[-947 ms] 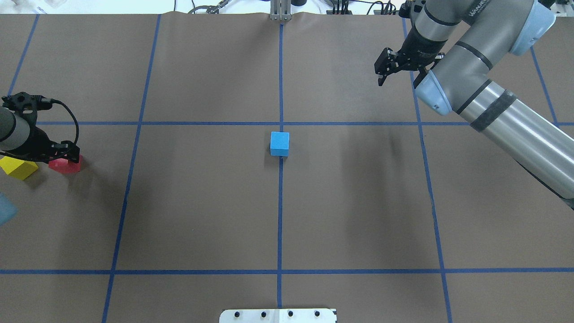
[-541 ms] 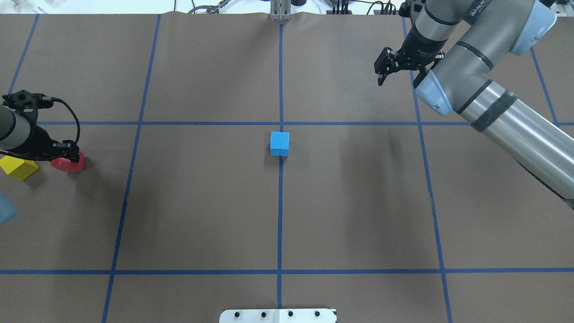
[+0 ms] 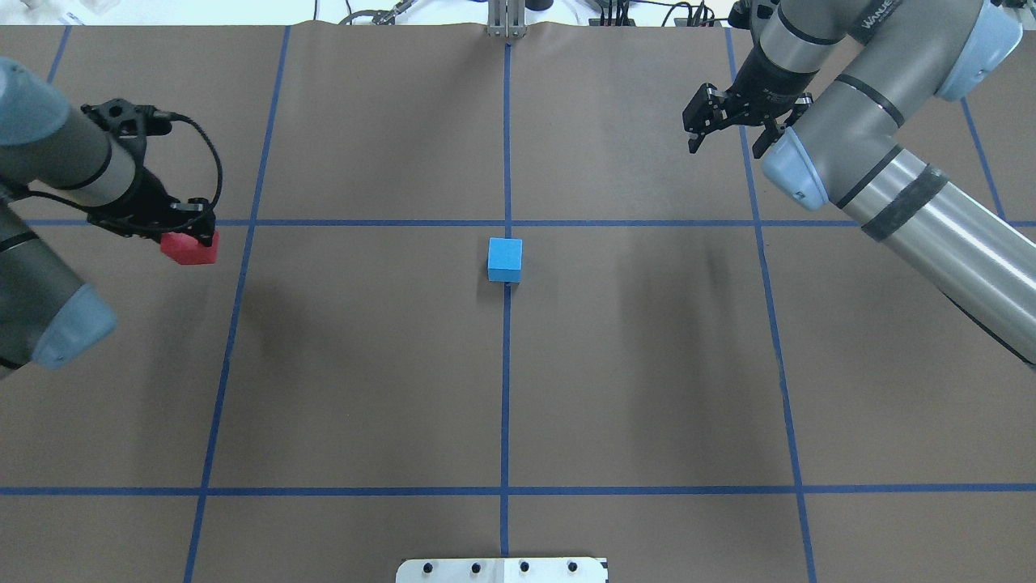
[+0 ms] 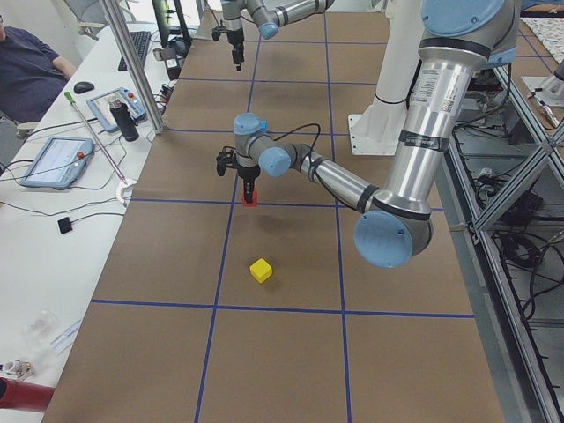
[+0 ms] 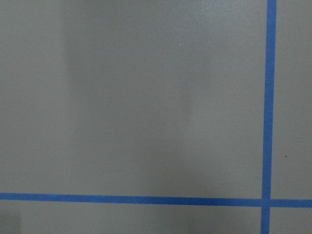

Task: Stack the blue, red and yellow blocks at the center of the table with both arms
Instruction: 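Lift the red cube with the left gripper and carry it over the blue cube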

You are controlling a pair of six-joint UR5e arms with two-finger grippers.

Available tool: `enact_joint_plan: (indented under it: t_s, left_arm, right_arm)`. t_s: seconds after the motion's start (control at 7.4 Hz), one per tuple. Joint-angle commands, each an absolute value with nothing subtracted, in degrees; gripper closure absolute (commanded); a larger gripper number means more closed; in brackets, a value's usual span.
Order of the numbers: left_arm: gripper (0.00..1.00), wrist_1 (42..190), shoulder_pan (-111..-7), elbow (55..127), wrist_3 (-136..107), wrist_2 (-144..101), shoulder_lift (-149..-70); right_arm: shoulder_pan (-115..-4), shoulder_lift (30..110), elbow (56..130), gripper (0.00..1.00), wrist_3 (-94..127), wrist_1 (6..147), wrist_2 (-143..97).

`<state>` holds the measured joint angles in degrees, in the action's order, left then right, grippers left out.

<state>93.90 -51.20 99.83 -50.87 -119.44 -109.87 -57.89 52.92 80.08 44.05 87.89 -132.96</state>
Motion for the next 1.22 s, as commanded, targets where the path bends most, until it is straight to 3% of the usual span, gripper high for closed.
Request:
enact_joint_plan:
  t_s: [0.0,0.27,0.81,1.08]
  left_arm:
    - [1.0,82.19,-47.12,97.14,-51.5,-119.18,-124.49]
    - [1.0,84.44,-43.61,93.54,-51.51,-119.09,-128.47]
    - [1.0,88.5,-40.7,77.56,-55.0,-119.09,-144.28]
    - [1.0,88.51,-39.56,74.27,-60.17,-119.09,-148.44]
  right_arm:
    - [-58.62,53.09,81.2,0.01,44.03,87.89,-132.72]
    - [-59.94,53.0,81.39,0.01,44.03,87.8,-132.98]
    - [-59.85,53.0,81.3,0.01,44.03,87.89,-132.28]
    - [-59.77,53.0,81.21,0.01,44.03,87.89,-132.45]
